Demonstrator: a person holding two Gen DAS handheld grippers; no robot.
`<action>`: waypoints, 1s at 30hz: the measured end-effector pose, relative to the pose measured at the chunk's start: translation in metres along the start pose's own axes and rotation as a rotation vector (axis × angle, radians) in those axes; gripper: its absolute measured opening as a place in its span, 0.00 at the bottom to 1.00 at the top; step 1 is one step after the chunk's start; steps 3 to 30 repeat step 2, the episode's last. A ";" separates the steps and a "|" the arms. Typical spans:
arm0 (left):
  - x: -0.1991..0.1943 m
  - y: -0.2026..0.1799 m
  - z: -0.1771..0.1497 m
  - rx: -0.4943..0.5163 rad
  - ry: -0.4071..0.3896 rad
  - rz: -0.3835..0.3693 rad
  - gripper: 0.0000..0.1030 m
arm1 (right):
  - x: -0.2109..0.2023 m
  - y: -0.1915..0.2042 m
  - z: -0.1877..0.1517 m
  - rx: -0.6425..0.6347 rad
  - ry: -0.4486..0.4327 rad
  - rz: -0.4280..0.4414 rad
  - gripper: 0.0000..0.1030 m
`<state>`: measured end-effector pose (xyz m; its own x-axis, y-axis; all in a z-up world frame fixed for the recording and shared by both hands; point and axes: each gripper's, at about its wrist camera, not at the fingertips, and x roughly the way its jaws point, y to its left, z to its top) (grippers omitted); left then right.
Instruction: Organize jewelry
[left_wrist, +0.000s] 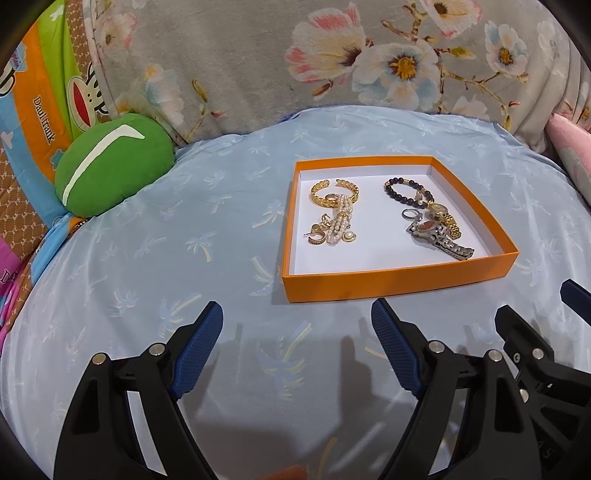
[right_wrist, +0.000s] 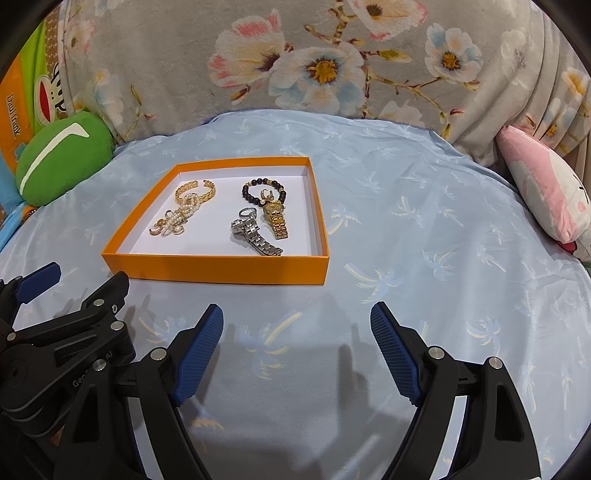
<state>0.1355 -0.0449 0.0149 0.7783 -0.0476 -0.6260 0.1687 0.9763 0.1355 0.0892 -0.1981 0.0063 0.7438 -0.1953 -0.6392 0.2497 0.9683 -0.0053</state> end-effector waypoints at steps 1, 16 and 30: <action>0.000 0.000 0.000 0.002 -0.001 -0.001 0.76 | 0.000 0.001 0.000 -0.001 0.001 0.000 0.78; 0.000 -0.001 0.000 0.004 -0.001 -0.001 0.75 | 0.000 0.001 0.000 0.000 0.000 0.000 0.78; 0.000 -0.001 0.000 0.004 -0.001 -0.001 0.75 | 0.000 0.001 0.000 0.000 0.000 0.000 0.78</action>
